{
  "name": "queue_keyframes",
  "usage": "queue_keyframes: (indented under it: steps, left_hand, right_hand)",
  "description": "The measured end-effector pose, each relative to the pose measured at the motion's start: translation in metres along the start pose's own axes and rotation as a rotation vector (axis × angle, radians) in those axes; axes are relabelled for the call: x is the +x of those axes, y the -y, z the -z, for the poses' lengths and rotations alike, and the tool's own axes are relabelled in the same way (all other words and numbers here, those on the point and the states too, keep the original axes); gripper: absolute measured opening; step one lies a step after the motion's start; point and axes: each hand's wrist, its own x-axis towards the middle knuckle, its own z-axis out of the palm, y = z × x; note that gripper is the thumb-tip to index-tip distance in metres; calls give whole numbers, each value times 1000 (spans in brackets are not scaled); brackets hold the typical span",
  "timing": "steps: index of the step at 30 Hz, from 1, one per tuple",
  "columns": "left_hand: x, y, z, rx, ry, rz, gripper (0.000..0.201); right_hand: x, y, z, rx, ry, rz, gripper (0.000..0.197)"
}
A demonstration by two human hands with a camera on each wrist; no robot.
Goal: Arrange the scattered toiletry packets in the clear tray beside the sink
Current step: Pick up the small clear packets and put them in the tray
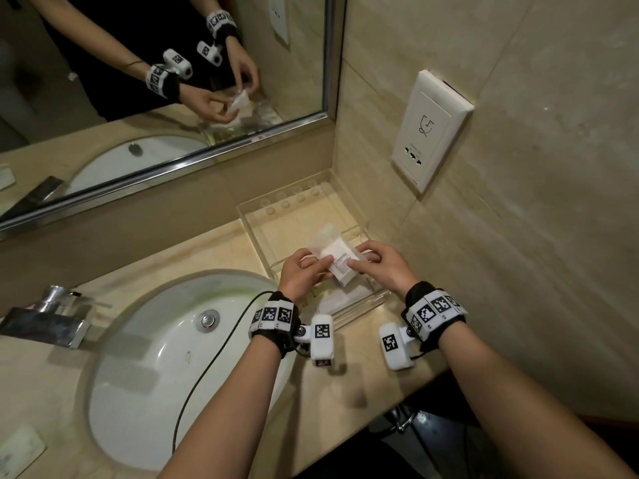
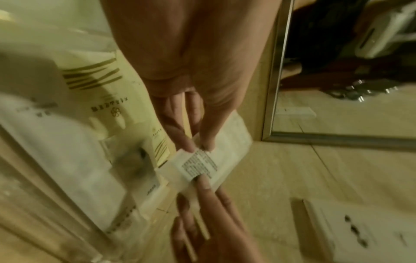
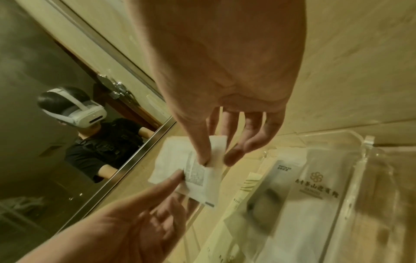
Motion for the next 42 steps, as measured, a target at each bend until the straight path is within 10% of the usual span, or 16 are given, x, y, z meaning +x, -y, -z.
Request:
queue_keyframes:
  steps: [5, 9, 20, 24, 31, 42]
  left_hand:
    - [2, -1, -5, 362, -98, -281, 17]
    - [0, 2, -15, 578, -52, -492, 15]
    - [6, 13, -8, 715, -108, -377, 38]
    - [9, 21, -1, 791, -124, -273, 26]
    - [6, 34, -7, 965, 38, -255, 34]
    - [8, 35, -18, 985, 103, -285, 34]
  right_hand:
    - [-3, 6, -3, -54, -186, 13, 33]
    - [-5, 18, -10, 300, 97, -165, 59]
    - [23, -4, 2, 13, -194, -226, 51]
    - [35, -14, 6, -228, -183, -237, 25]
    - [44, -24, 0, -505, -148, -281, 42]
    - [21, -36, -13, -877, -290, 159, 51]
